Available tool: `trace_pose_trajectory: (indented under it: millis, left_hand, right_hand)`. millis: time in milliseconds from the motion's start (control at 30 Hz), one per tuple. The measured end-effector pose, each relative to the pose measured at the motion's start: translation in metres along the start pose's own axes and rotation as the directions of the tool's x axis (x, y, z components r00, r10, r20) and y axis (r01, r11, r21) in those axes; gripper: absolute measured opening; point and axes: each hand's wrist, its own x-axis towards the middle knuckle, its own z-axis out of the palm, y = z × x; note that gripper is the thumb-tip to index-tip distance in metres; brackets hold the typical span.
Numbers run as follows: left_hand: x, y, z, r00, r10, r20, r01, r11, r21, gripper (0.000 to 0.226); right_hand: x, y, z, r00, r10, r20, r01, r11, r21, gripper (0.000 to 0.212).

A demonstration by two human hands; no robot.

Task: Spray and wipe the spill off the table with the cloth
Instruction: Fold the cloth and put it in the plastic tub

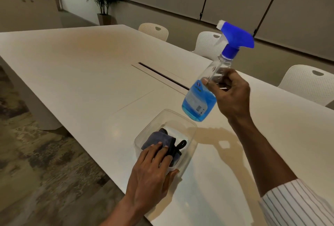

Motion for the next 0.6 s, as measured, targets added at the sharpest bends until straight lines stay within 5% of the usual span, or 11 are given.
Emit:
trace_pose_trajectory:
  millis: [300, 600]
  left_hand:
    - [0.0, 0.001, -0.002, 0.999, -0.009, 0.035, 0.009, 1.0, -0.007, 0.036]
    - [0.003, 0.003, -0.005, 0.999, -0.003, 0.042, 0.001, 0.999, 0.032, 0.037]
  right_hand:
    - [-0.017, 0.029, 0.049, 0.974, 0.1, 0.204, -0.102, 0.995, -0.002, 0.029]
    - [-0.038, 0.047, 0.062, 0.958, 0.165, 0.235, -0.139, 0.982, -0.124, 0.035]
